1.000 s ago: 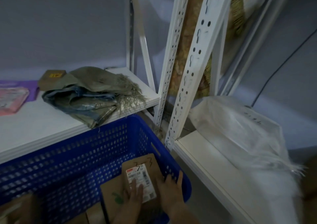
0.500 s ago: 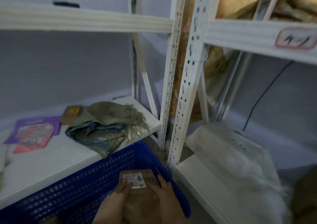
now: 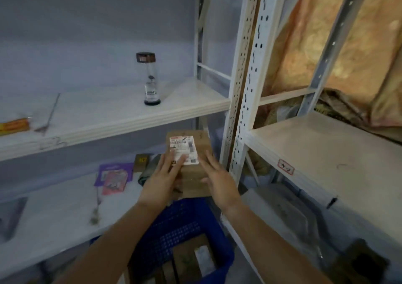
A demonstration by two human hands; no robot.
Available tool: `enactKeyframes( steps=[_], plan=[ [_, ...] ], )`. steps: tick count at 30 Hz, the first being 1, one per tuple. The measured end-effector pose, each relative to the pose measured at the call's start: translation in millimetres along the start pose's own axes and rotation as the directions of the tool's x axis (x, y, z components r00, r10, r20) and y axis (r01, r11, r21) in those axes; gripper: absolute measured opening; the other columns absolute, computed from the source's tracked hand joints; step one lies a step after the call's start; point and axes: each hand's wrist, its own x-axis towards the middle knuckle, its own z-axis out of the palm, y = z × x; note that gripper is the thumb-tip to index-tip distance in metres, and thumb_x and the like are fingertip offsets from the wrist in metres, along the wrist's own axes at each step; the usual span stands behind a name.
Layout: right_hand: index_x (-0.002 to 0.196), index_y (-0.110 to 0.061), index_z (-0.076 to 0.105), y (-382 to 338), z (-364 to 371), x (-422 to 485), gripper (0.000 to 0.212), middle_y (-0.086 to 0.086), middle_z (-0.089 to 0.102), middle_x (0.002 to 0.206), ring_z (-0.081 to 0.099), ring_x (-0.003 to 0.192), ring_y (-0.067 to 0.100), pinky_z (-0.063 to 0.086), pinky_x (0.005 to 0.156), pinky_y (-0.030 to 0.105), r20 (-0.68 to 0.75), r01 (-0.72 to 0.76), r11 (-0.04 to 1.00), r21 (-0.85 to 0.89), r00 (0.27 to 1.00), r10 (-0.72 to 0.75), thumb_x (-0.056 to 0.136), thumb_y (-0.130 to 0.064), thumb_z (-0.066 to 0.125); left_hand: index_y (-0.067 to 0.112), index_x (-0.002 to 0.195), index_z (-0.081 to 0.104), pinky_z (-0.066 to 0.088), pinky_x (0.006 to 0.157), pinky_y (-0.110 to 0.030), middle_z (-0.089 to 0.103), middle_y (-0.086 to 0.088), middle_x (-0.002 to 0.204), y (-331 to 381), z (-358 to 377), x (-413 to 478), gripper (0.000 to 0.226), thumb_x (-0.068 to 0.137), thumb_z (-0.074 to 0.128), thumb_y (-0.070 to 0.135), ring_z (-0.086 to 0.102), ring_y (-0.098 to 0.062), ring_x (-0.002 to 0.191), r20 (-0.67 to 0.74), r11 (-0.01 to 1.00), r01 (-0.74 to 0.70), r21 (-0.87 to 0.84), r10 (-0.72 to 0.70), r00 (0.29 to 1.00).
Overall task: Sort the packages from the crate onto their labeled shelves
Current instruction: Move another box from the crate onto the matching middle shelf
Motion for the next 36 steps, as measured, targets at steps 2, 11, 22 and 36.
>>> enactKeyframes(
  steps=[2,11,22,36],
  plan=[
    [0.15,-0.028,0.024,-33,-50,11,0.077,-0.009,0.004,0.159,0.012,0.146,0.018,0.037,0.111,0.037,-0.047,0.093,0.994,-0.061,0.994,-0.096,0.089,0.01,0.051,0.035,0.141,-0.017,0.05,0.083,-0.037,-0.017,0.001,0.155,16,-56,7,0.092,0.09,0.053,0.006,-0.002,-0.027,0.144,-0.082,1.0,0.011,0.003,-0.011,0.997],
    [0.15,-0.032,0.013,-157,-236,26,0.098,0.0,-0.004,0.16,0.021,0.143,0.03,0.054,0.089,0.037,-0.304,0.268,0.941,-0.207,0.897,-0.322,0.079,0.009,0.067,0.036,0.146,0.012,0.059,0.065,-0.039,0.007,-0.003,0.157,96,-271,0,0.108,0.069,0.065,-0.016,0.019,-0.034,0.141,-0.472,0.992,-0.096,0.083,0.124,0.873],
    [0.151,-0.021,0.015,-297,-398,-19,0.104,-0.001,0.004,0.159,0.017,0.144,0.03,0.052,0.081,0.025,-0.585,0.244,0.86,-0.449,0.647,-0.489,0.07,0.017,0.069,0.024,0.143,0.031,0.049,0.051,-0.024,0.014,-0.004,0.155,185,-454,-52,0.099,0.062,0.062,-0.025,0.013,-0.034,0.142,-0.702,0.918,-0.315,0.24,0.388,0.597],
    [0.148,-0.015,0.02,-389,-491,-190,0.094,0.003,0.014,0.157,0.017,0.144,0.03,0.055,0.084,0.034,-0.616,-0.007,0.764,-0.646,0.596,-0.515,0.072,0.021,0.062,0.028,0.143,0.028,0.037,0.103,-0.048,0.011,-0.012,0.156,270,-531,-153,0.09,0.073,0.065,-0.014,0.015,-0.028,0.143,-0.783,0.717,-0.689,0.107,0.487,0.386]
  ],
)
